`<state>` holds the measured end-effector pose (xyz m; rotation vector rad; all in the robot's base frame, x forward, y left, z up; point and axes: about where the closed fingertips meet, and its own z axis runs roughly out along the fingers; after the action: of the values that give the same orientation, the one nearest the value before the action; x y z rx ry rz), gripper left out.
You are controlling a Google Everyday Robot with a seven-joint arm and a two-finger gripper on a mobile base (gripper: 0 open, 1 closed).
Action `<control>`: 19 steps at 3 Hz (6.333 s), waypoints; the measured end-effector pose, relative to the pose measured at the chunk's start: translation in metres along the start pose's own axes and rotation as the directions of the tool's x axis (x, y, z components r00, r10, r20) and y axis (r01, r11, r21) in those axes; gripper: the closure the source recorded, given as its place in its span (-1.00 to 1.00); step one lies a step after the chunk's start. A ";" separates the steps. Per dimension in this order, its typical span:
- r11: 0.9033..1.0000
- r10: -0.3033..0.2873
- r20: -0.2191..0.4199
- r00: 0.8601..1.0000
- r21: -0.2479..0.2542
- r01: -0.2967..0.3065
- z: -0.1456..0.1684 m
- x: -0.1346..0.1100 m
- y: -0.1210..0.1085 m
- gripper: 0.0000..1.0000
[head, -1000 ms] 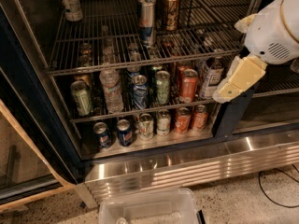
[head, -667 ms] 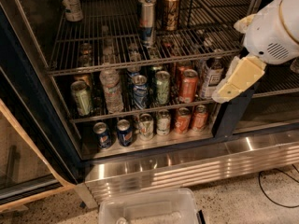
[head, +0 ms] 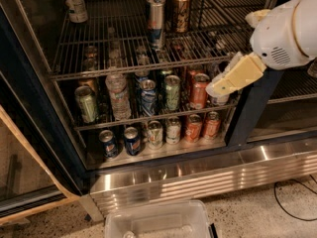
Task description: Pick 7up can from top shelf of fridge
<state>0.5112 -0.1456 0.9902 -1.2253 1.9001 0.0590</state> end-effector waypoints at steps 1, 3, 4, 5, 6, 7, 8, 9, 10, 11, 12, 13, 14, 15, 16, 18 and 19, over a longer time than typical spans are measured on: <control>0.994 0.093 0.151 0.984 0.035 -0.099 0.012 -0.025 0.013 -1.00; 0.967 0.145 0.365 0.920 0.143 -0.209 0.010 -0.075 -0.013 -1.00; 0.967 0.145 0.365 0.920 0.143 -0.209 0.010 -0.075 -0.013 -1.00; 0.966 0.132 0.390 0.911 0.154 -0.206 0.020 -0.083 -0.010 -1.00; 0.955 0.135 0.434 0.890 0.184 -0.235 0.042 -0.096 -0.004 -1.00; 0.935 0.134 0.474 0.871 0.231 -0.269 0.054 -0.106 -0.010 -1.00; 0.916 0.125 0.514 0.849 0.270 -0.298 0.062 -0.115 -0.020 -1.00; 0.911 0.109 0.574 0.812 0.270 -0.313 0.078 -0.139 -0.016 -1.00; 0.911 0.109 0.574 0.812 0.270 -0.313 0.078 -0.139 -0.016 -1.00; 0.913 0.091 0.619 0.780 0.262 -0.314 0.087 -0.158 -0.016 -1.00; 0.905 0.081 0.719 0.690 0.237 -0.353 0.104 -0.200 -0.014 -1.00; 0.896 0.084 0.778 0.623 0.214 -0.388 0.115 -0.230 -0.006 -1.00; 0.910 0.079 0.806 0.587 0.182 -0.372 0.124 -0.255 0.006 -1.00; 0.910 0.079 0.806 0.587 0.182 -0.372 0.124 -0.255 0.006 -1.00; 0.904 0.101 0.802 0.589 0.173 -0.392 0.138 -0.271 0.017 -1.00; 0.874 0.204 0.807 0.554 0.105 -0.474 0.150 -0.303 0.035 -1.00; 0.813 0.352 0.797 0.491 -0.001 -0.582 0.181 -0.325 0.043 -1.00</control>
Offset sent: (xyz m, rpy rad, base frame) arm 0.0520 0.0564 0.0754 0.5274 -0.3894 -0.1602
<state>0.6421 0.1944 1.0765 -0.3111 1.3240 0.5284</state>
